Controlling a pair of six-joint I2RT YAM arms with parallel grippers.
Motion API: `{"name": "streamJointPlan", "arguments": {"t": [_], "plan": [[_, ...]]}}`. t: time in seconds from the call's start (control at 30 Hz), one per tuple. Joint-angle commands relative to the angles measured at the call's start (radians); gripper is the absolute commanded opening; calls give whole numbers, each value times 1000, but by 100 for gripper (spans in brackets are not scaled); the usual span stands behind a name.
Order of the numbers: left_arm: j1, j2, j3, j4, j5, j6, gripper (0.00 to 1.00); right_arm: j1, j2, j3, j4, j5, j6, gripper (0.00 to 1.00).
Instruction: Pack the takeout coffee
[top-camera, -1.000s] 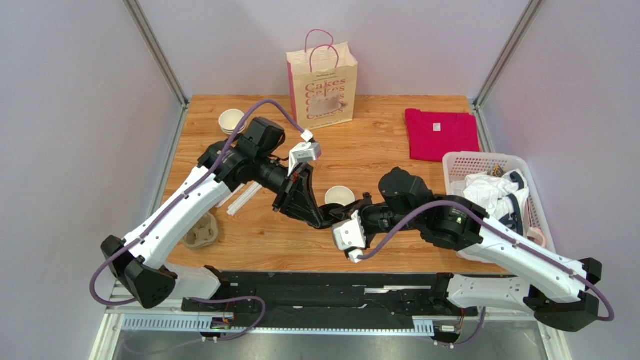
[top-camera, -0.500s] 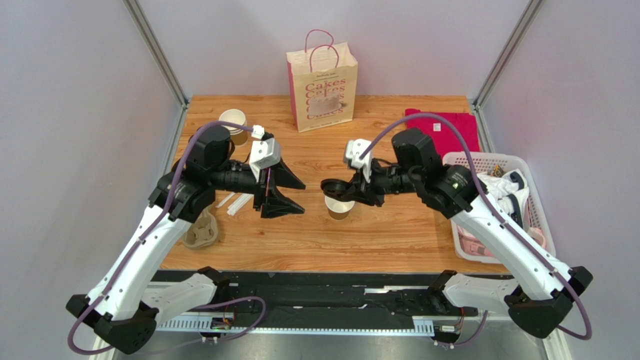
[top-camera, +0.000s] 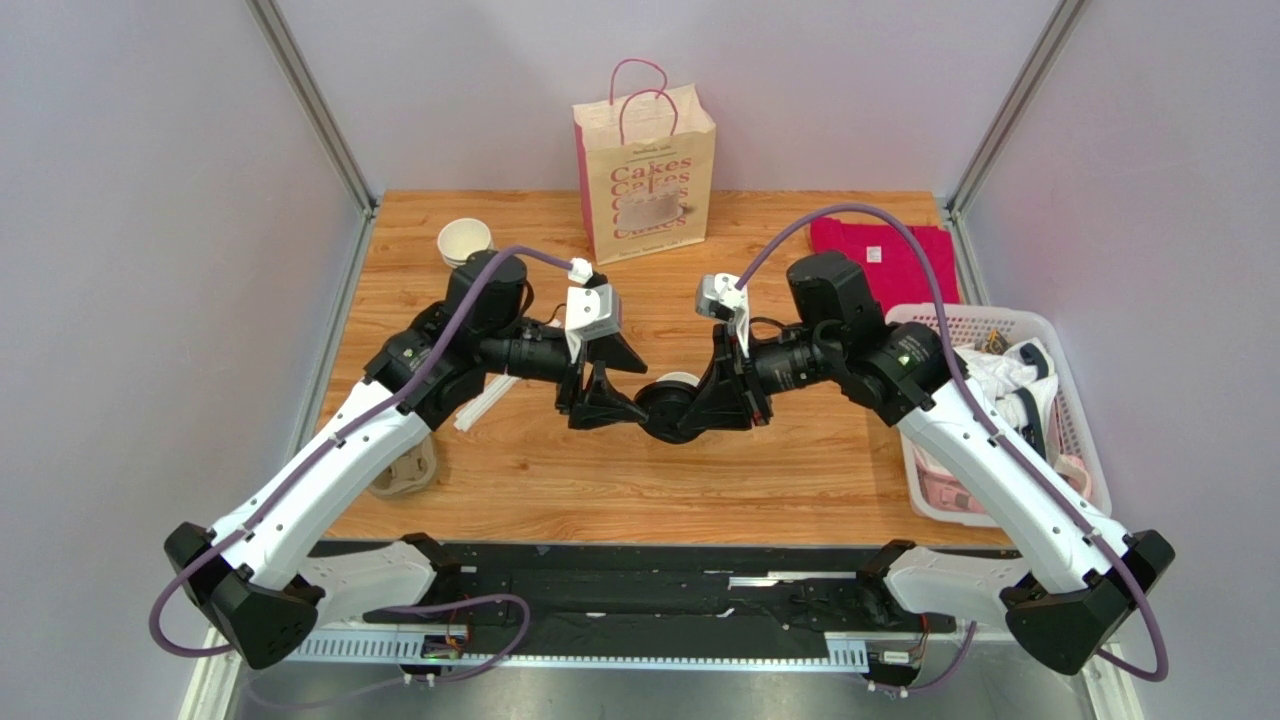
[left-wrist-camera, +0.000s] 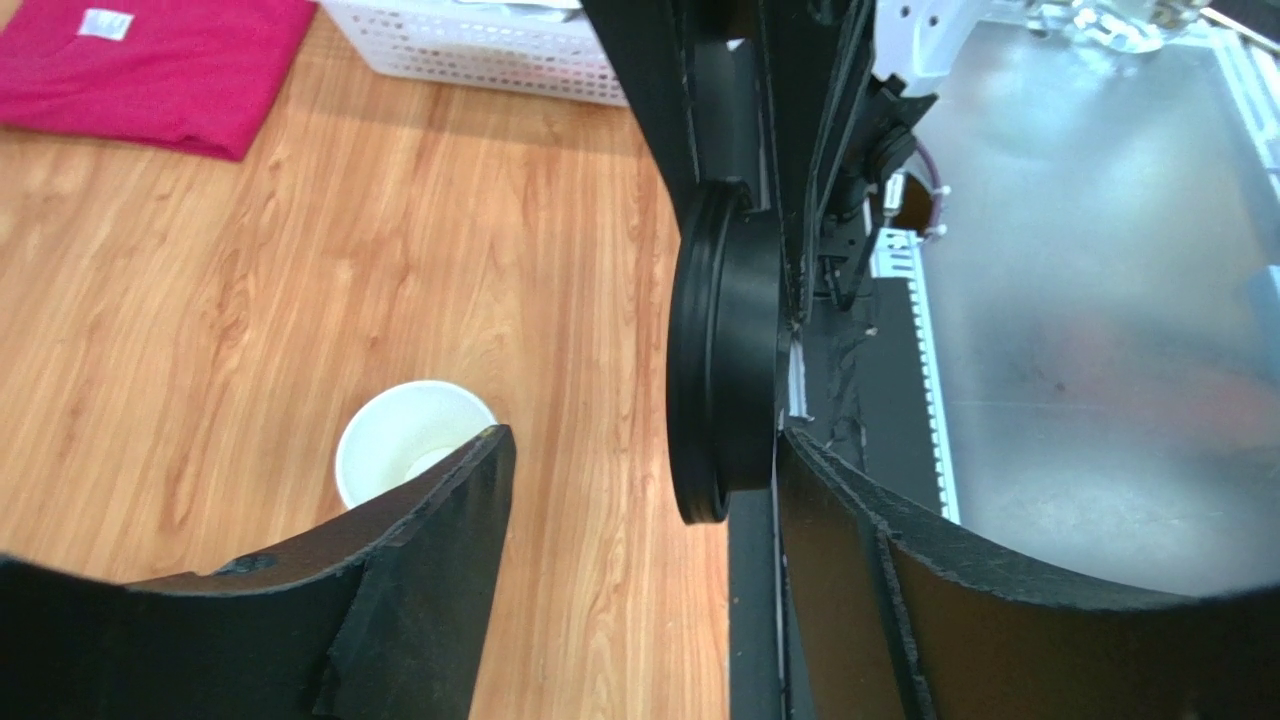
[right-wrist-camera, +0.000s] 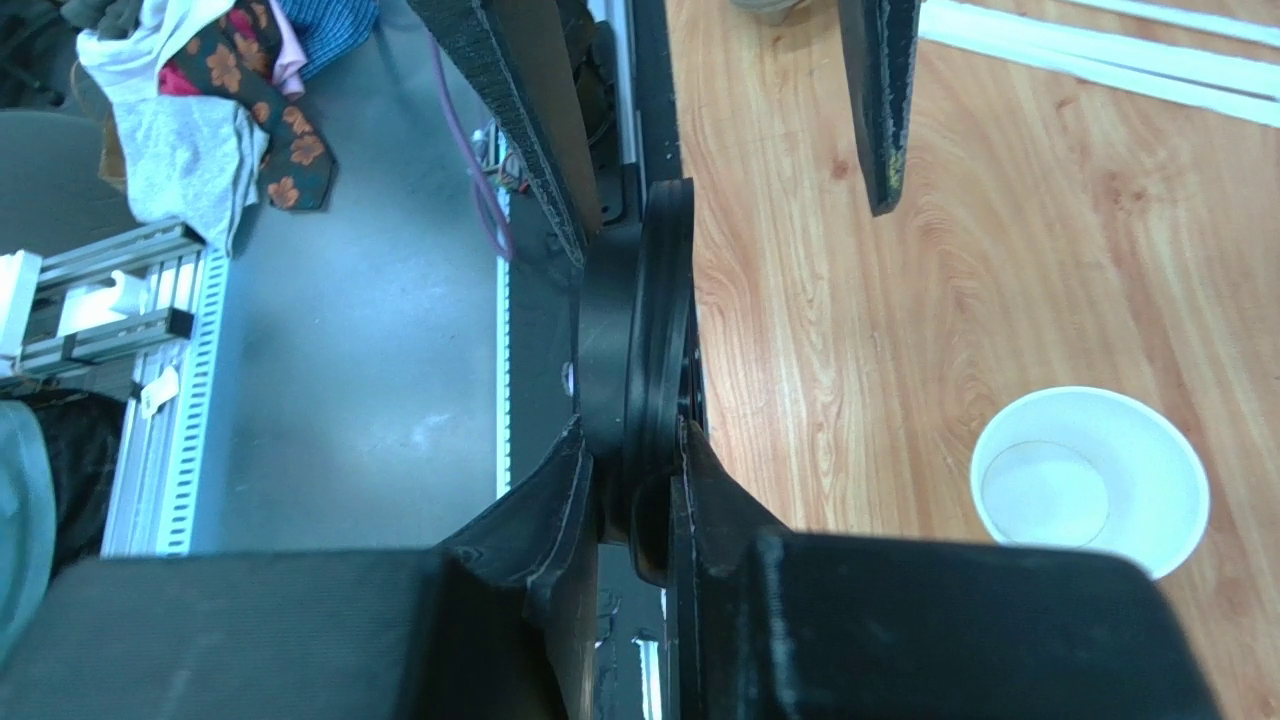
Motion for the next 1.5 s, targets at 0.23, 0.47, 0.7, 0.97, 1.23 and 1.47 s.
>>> {"name": "streamJointPlan", "arguments": {"t": [0.23,0.47,0.7,0.97,1.23,1.47], "plan": [[-72,89,-36,129,32,-183,24,-1,72,71,-108,13,-123,0],[-51,106,-154,371,45,-476,0,-74,86,159,-157,192,-50,100],[86,120,-421,1010,-33,-1095,0,-199,-8,90,-62,373,165,99],[109,187,-435,1200,-165,-1347,0,-203,24,26,159,482,565,71],[112,198,-424,1238,-185,-1377,0,-203,107,19,252,505,673,45],[112,177,-434,1241,-184,-1374,0,-177,112,-11,279,502,684,35]]}}
